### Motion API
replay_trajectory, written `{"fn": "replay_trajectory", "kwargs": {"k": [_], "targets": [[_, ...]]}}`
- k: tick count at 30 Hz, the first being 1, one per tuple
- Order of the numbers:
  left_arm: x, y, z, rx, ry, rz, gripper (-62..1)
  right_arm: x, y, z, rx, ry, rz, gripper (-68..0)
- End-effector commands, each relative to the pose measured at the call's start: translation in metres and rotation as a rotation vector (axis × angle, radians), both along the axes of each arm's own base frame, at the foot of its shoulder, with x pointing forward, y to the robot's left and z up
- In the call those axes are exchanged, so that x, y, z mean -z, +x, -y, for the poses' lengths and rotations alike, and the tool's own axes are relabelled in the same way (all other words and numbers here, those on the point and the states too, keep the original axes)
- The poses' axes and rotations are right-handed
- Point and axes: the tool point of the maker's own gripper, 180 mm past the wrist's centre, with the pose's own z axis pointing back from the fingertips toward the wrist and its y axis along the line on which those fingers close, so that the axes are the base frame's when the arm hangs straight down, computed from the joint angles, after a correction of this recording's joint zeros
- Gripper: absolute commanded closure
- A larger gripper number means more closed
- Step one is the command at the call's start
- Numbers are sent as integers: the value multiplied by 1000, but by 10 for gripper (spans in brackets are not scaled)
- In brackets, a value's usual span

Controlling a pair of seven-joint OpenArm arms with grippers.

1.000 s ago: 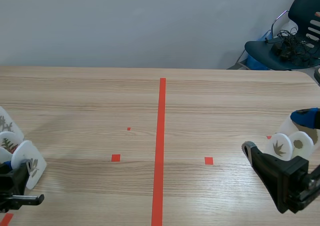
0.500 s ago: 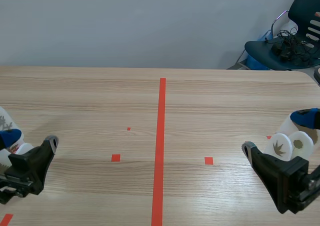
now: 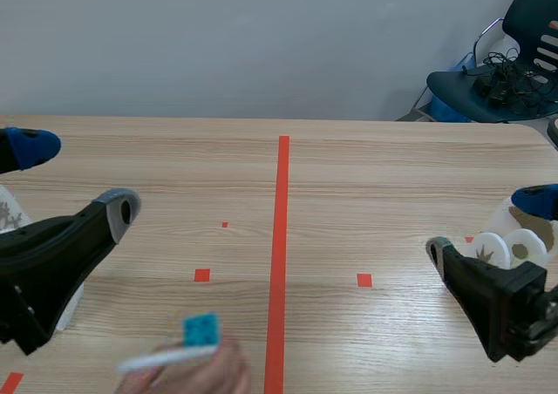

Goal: Do the leaf sorting experiment

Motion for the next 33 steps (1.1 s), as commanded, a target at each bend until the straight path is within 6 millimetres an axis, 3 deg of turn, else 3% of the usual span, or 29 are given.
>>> {"fn": "replay_trajectory", "kwargs": {"k": [1,9,18,24,33], "targets": [[0,0,2,2,-35,0,-623,-14,7,5,8,0,45,-679],[5,-7,22,55,-72,-34,-623,-18,10,13,25,-20,58,-679],[8,-9,24,85,-40,-40,-623,-6,7,11,-9,-90,25,-679],[15,-11,22,114,5,-59,-623,10,1,-19,-136,-107,-10,-679],[27,-11,15,105,21,-92,-623,59,6,-64,-250,-32,-66,-679]]}}
